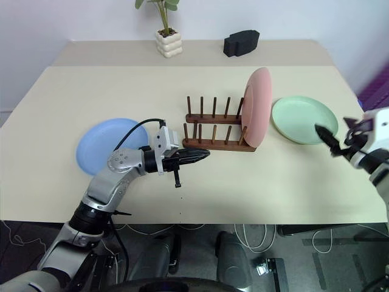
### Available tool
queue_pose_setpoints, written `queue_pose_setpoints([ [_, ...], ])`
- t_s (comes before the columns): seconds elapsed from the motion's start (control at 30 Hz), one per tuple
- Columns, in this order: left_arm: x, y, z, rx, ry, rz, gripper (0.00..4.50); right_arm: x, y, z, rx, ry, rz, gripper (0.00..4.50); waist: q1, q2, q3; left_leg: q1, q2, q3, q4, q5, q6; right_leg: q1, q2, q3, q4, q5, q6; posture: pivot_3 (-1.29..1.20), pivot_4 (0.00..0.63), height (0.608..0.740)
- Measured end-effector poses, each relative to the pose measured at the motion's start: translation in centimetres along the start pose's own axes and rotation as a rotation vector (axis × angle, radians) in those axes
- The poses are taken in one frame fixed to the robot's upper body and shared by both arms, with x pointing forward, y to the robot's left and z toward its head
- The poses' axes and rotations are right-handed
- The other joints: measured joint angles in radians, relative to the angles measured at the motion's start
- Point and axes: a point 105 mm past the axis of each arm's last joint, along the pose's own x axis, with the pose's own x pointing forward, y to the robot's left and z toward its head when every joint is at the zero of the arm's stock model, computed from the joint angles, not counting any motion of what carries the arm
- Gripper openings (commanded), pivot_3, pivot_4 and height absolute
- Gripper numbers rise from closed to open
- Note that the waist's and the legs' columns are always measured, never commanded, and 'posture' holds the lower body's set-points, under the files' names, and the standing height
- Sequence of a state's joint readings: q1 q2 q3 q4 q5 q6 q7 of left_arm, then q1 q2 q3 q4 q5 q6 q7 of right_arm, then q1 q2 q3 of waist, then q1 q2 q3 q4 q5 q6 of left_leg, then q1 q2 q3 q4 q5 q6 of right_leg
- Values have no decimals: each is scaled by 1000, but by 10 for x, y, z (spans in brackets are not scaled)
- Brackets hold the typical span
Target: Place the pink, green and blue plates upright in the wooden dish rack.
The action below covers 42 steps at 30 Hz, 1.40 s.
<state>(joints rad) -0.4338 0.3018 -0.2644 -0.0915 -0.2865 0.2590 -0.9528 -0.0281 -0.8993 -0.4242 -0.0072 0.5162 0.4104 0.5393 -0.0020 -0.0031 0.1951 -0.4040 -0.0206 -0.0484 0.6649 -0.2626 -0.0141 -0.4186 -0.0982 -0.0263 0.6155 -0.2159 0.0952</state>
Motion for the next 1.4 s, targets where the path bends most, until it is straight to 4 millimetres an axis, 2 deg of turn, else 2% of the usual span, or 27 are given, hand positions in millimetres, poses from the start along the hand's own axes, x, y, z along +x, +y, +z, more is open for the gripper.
queue_pose_setpoints([
  [0.2,5,-1,0,0,-2,-16,0,31,19,-32,-243,139,90,3927,-10,0,0,0,0,0,0,0,0,0,0,1,0,0,1,0,150,740],
  [0.4,4,-1,-1,-1,4,-14,0,59,27,-36,-379,135,140,3927,-9,0,0,0,0,0,1,0,0,1,0,1,0,2,3,0,150,740],
  [0.5,3,0,-5,-10,10,-10,0,71,27,-36,-420,116,141,3152,-11,-1,0,7,0,0,0,0,0,8,0,1,-1,1,1,0,150,740],
  [0.7,-4,5,-9,1,16,8,0,80,30,-47,-472,114,134,30,-7,-2,1,12,0,0,-1,0,0,13,0,1,-2,0,0,0,150,740],
  [0.9,-6,4,-10,-8,9,9,0,76,28,-49,-495,100,93,30,-6,-2,1,12,0,0,-1,0,0,13,0,1,-2,0,0,0,150,740],
  [1.07,-5,3,-9,-7,4,3,0,61,25,-47,-534,87,20,30,-4,-1,1,12,0,0,-1,0,0,12,0,1,-2,0,0,0,150,740],
  [1.13,-4,2,-8,-9,1,-3,0,55,17,-33,-540,57,-33,30,-6,0,1,11,0,0,-1,0,0,12,0,2,-2,0,0,0,150,740],
  [1.17,-4,2,-9,-14,-2,-8,0,51,10,-18,-551,22,-76,30,-8,1,2,11,0,1,-1,0,0,11,0,3,-1,0,0,0,150,740],
  [1.2,-3,2,-9,-20,-3,-11,0,45,2,2,-567,-24,-122,30,-9,3,1,11,0,3,-1,0,0,10,0,4,-1,0,0,0,150,740],
  [1.3,-1,2,-12,-32,-2,-22,0,27,-17,78,-640,-213,-264,30,-12,3,1,12,0,3,-2,0,0,9,1,5,0,0,0,0,150,740],
  [1.37,0,2,-11,-33,-4,-26,0,16,-14,126,-673,-355,-311,30,-11,3,2,12,1,3,-2,0,0,9,1,4,-1,-1,0,0,150,740],
  [1.4,0,3,-11,-32,-6,-26,0,12,-8,143,-683,-412,-310,30,-11,3,2,12,1,3,-2,0,0,10,1,4,-1,-1,0,0,150,740],
])
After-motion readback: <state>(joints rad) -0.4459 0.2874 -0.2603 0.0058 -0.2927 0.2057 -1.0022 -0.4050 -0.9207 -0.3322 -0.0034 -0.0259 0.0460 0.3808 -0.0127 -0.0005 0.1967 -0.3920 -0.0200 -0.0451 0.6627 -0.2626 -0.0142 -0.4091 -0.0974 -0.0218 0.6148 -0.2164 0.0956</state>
